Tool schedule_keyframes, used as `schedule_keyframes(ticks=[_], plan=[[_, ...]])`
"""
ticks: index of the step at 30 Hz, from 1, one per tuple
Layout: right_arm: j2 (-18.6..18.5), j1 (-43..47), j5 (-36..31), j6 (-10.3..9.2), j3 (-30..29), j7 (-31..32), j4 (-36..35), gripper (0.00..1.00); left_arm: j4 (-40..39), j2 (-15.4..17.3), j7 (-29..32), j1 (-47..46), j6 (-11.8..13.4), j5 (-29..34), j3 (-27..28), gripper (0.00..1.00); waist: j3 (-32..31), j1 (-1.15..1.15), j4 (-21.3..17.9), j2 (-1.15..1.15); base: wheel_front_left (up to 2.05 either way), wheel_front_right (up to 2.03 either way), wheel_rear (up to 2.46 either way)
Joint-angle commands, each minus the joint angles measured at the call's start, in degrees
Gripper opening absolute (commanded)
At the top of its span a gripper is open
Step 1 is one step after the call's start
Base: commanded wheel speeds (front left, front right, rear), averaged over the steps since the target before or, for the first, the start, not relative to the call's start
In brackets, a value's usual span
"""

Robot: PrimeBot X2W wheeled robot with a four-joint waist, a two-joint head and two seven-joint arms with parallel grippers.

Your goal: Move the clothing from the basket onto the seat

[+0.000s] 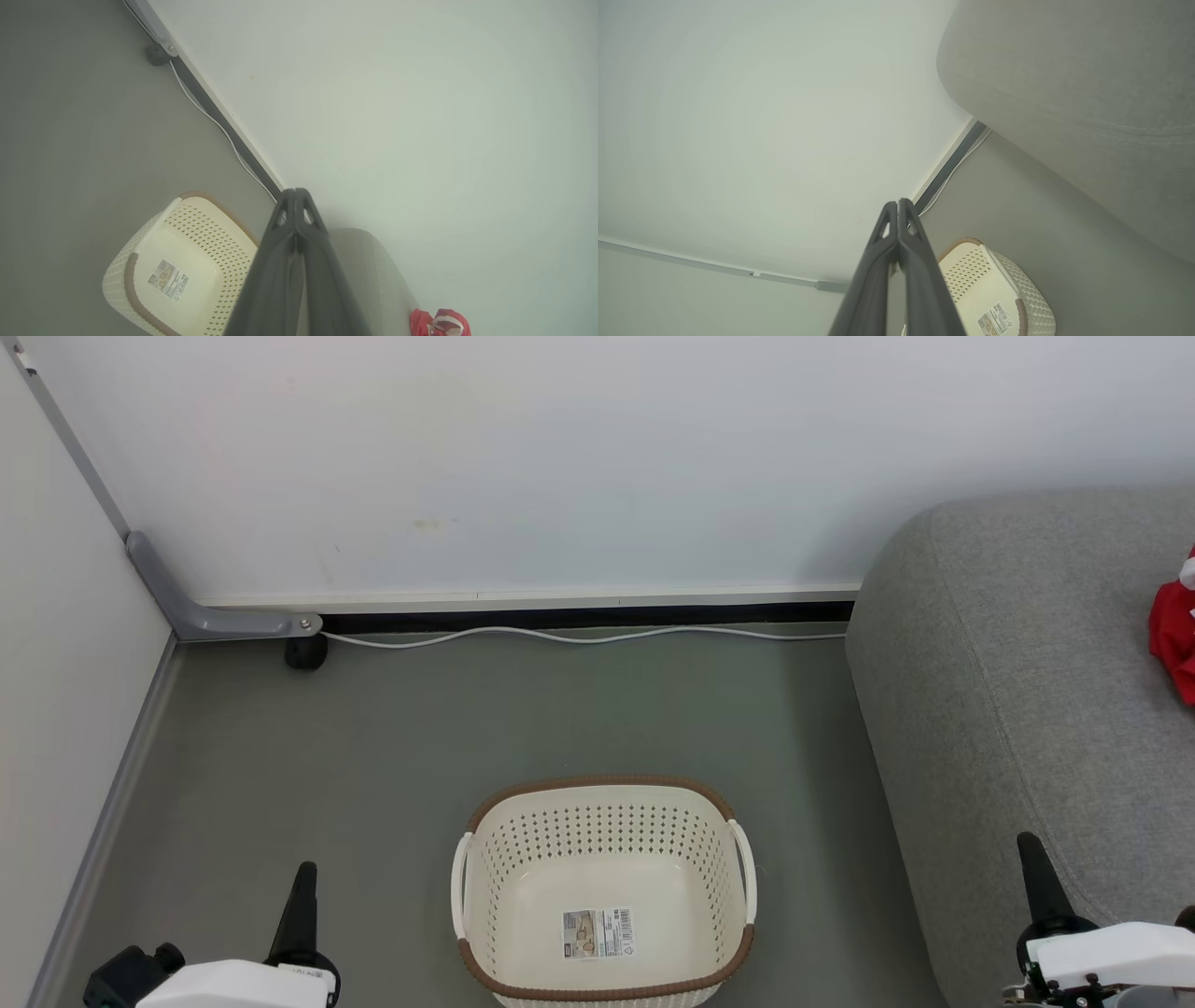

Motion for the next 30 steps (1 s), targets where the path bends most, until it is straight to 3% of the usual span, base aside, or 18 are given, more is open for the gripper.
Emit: schedule_keyframes(ticks=[1, 30], plan=[[-0.54, -2.26, 1.77, 0.19, 0.61, 0.47, -1.83, 0.00, -1.88, 0.96, 0.24, -3.51, -0.78, -1.47, 1.51, 0.00, 0.01, 0.00, 0.01, 0.00, 0.00, 0.00, 0.00], [-0.21, -2.89, 20.43, 0.23, -1.01, 5.23, -4.33, 0.00, -3.96, 1.17, 5.12, -5.43, -2.12, -19.40, 3.77, 0.00, 0.19, 0.00, 0.27, 0.00, 0.00, 0.00, 0.00]])
